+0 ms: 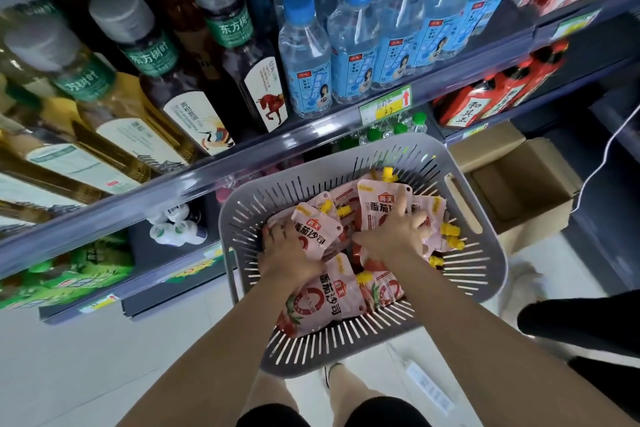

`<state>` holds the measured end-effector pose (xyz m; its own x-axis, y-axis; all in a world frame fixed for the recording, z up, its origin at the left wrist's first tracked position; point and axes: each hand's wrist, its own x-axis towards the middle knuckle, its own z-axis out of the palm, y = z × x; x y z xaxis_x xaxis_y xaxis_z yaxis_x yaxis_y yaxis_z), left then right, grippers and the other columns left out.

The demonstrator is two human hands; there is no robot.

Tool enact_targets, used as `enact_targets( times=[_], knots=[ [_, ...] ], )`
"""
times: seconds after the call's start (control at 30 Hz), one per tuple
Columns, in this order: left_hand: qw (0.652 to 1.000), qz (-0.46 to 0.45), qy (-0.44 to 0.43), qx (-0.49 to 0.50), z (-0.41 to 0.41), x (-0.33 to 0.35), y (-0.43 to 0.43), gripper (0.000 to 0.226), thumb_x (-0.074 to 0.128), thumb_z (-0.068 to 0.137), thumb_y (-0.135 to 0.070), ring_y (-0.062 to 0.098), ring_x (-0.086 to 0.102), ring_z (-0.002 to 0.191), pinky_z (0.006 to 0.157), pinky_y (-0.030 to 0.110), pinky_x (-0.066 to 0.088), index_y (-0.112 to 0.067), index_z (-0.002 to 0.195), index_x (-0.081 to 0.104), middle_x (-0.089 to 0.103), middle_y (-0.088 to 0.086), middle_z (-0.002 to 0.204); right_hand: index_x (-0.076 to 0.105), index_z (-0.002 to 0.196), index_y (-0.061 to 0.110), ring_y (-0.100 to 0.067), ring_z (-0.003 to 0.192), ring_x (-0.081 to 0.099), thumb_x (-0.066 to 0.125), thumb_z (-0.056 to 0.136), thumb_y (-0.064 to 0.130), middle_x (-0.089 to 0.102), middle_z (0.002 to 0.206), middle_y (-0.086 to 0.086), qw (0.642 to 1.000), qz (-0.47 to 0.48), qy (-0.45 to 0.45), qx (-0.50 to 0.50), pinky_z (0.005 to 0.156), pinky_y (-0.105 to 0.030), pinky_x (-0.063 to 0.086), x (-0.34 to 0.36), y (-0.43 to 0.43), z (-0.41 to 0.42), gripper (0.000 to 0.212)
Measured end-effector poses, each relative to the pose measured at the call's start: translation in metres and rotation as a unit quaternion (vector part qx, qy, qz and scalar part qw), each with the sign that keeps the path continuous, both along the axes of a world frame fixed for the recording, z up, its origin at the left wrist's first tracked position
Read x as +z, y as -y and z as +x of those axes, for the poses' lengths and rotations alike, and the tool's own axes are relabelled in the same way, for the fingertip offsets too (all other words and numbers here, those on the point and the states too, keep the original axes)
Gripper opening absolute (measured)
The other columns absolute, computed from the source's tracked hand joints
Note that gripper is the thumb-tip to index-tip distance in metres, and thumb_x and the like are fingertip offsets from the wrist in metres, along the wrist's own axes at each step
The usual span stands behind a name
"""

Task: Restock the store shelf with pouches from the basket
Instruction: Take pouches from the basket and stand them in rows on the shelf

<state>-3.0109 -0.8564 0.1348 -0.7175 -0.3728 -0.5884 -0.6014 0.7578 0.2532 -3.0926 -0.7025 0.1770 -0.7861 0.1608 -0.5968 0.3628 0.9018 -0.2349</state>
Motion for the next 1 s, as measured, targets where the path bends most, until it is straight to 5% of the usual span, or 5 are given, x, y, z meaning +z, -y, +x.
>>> enact_targets(
  times=[0.47,0.63,0.7,0.8,1.0],
  knots=[
    [0.963,0.227,0.011,0.142,-0.011,0.039,0.009,0.116,0.075,0.039,-0.05,0.026,0.042,0.128,0.104,0.034,0.037,-0.019,0.143,0.034,0.04,0.006,0.142,0.007,0.142,0.037,-0.041,0.134,0.023,0.078,0.062,0.037,0.022,0.146,-0.015,0.996,-0.083,-0.037,-0.007,0.096,-0.054,0.038,0.032,-0.02,0.003,0.107],
    [0.885,0.416,0.01,0.209,-0.005,0.091,0.015,0.016,0.072,0.057,-0.035,0.016,0.062,0.054,0.057,0.021,0.048,-0.021,0.064,0.068,0.066,0.005,0.068,0.012,0.142,0.034,-0.041,0.132,0.028,0.075,0.061,0.041,0.03,0.139,-0.02,0.992,-0.097,-0.08,-0.017,0.099,-0.051,0.037,0.067,-0.018,0.005,0.104],
    [0.88,0.432,-0.001,0.196,-0.001,0.11,0.023,0.026,0.066,0.074,-0.029,0.01,0.057,0.043,0.048,0.015,0.041,-0.025,0.048,0.064,0.061,-0.004,0.054,0.013,0.143,0.033,-0.041,0.131,0.028,0.074,0.061,0.042,0.031,0.138,-0.02,0.988,-0.104,-0.112,-0.011,0.1,-0.051,0.037,0.087,-0.012,0.012,0.103],
    [0.884,0.422,-0.066,0.19,0.012,0.146,0.036,0.007,0.069,0.074,-0.026,0.011,0.061,0.047,0.048,0.02,0.044,-0.023,0.069,0.064,0.064,-0.002,0.057,0.013,0.144,0.028,-0.041,0.129,0.03,0.075,0.065,0.043,0.032,0.139,-0.02,0.979,-0.112,-0.17,0.023,0.099,-0.048,0.036,0.12,-0.001,0.03,0.101],
    [0.87,0.403,-0.203,0.196,0.076,0.217,0.091,0.08,0.076,0.041,-0.041,0.024,0.069,0.072,0.058,0.031,0.052,-0.014,0.112,0.051,0.067,0.013,0.096,0.017,0.143,0.028,-0.038,0.125,0.032,0.076,0.064,0.04,0.038,0.133,-0.017,0.958,-0.138,-0.246,0.046,0.094,-0.046,0.039,0.188,0.041,0.096,0.099]
  ],
)
